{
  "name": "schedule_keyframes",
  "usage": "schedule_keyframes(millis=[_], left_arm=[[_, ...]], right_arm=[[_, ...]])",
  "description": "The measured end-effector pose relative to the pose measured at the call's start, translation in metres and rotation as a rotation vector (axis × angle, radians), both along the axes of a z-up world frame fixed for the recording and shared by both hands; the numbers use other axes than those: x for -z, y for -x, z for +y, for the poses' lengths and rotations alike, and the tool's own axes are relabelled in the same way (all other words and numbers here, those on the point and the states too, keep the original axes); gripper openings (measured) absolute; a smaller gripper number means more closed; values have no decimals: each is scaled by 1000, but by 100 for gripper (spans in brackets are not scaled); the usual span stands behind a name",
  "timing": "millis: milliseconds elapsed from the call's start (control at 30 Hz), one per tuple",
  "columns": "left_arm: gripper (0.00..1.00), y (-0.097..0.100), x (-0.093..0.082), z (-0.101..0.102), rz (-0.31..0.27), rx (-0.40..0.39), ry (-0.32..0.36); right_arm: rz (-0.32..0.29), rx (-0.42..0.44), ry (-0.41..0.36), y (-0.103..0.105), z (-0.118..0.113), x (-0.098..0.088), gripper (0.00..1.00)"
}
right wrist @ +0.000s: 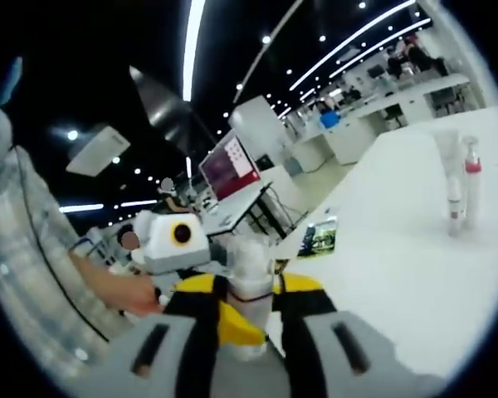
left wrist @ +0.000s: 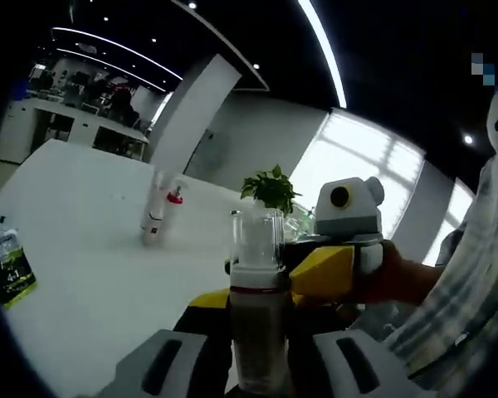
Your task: Arrange the skincare products in the storage area until every visible bottle or jar stands upright without overlapping.
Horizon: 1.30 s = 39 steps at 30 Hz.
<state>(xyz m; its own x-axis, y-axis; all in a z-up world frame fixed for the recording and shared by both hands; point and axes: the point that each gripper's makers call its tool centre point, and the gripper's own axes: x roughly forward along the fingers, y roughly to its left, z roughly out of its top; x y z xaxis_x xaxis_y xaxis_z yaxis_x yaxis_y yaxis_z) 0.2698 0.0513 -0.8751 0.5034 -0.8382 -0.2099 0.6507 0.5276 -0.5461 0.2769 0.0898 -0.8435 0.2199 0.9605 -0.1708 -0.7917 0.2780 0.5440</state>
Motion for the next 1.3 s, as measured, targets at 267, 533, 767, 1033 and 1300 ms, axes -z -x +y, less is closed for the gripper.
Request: schedule_keyframes(millis=[267,533,767,1033,1300], left_arm=[[24,8,6,9,-9,-2,-37],[25,7,13,21,-12,-43,-64],[39,0,29,39,0,-98,-171],[53,0,52,76,23,-119,-326],[63,1,57,126,61,-237,-390]], right_arm=[[-11,-56,32,10,10,5,20],[-41,-104,67,12,24,10,19],[-64,-91,71,1,23,11,19],[-104,-16,92,-35,6,10,19],[-157,58,116,-71,-15,11,19]])
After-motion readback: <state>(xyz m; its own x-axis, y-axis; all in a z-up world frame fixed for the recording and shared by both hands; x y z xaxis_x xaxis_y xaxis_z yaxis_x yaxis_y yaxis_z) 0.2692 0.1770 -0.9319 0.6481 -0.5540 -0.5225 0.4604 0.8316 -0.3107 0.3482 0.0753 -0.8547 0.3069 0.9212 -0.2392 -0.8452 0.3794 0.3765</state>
